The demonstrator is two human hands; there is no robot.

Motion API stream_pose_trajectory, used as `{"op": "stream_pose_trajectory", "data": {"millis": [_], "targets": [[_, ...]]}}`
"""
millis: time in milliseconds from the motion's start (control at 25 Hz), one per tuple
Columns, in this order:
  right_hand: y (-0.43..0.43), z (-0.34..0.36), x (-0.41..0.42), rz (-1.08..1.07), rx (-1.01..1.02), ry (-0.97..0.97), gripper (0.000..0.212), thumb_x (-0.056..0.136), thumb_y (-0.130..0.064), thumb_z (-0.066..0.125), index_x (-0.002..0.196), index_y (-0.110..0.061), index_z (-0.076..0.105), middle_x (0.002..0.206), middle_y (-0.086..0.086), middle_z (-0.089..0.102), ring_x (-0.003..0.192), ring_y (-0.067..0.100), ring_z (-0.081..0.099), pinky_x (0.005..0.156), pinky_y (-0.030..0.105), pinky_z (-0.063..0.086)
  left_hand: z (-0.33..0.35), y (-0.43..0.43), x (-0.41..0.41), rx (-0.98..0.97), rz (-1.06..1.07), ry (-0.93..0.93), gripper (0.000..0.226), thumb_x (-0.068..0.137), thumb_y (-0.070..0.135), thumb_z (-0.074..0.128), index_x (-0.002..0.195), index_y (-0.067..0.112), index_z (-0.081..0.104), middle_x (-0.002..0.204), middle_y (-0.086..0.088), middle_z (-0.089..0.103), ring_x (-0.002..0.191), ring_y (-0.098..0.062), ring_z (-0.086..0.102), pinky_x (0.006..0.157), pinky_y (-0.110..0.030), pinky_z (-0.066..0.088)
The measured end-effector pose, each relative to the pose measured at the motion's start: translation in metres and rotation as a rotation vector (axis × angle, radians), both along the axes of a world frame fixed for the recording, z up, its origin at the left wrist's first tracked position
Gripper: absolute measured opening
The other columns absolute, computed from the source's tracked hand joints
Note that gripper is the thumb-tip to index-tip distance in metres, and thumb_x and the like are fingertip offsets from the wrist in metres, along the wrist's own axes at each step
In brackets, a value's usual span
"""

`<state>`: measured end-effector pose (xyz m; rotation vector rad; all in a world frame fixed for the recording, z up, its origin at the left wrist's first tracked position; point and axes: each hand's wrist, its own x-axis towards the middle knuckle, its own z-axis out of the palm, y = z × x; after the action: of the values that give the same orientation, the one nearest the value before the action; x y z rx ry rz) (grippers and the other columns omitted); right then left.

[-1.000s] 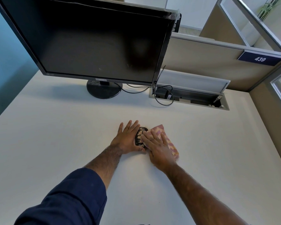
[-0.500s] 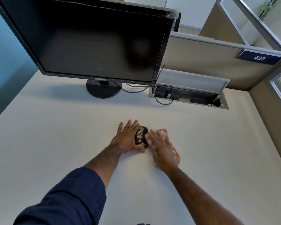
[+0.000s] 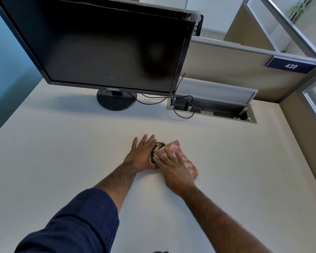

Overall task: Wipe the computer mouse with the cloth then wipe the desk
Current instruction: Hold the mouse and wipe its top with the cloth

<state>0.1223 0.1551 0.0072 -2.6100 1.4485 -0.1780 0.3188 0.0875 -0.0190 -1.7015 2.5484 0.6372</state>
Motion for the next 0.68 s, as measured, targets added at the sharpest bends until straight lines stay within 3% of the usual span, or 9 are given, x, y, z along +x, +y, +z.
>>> {"op": "stream_pose_trajectory", "data": {"millis": [400,680], "targets": [[0.014,-0.005,-0.013,0.020,0.025,-0.024,0.070,0.093,0.001,0.045,0.158,-0.021,0.030,0.169,-0.006,0.013,0.156,0.020,-0.007,0.126,0.044,0.002,0.002,0.000,-0.001,-0.019,0.019,-0.034,0.120,0.076,0.084,0.055,0.164,0.018,0.007,0.172,0.004,-0.009,0.157,-0.020,-0.016,0.124,-0.053,-0.014],[0.027,-0.013,-0.030,-0.042,0.070,-0.029,0.069,0.093,0.001,0.047,0.157,-0.022,0.034,0.167,-0.005,0.023,0.156,0.018,-0.001,0.126,0.046,0.010,0.002,0.000,-0.003,-0.016,0.018,-0.077,0.126,0.073,0.092,0.049,0.164,0.017,0.005,0.172,0.004,-0.012,0.156,-0.021,-0.017,0.121,-0.051,-0.017]]}}
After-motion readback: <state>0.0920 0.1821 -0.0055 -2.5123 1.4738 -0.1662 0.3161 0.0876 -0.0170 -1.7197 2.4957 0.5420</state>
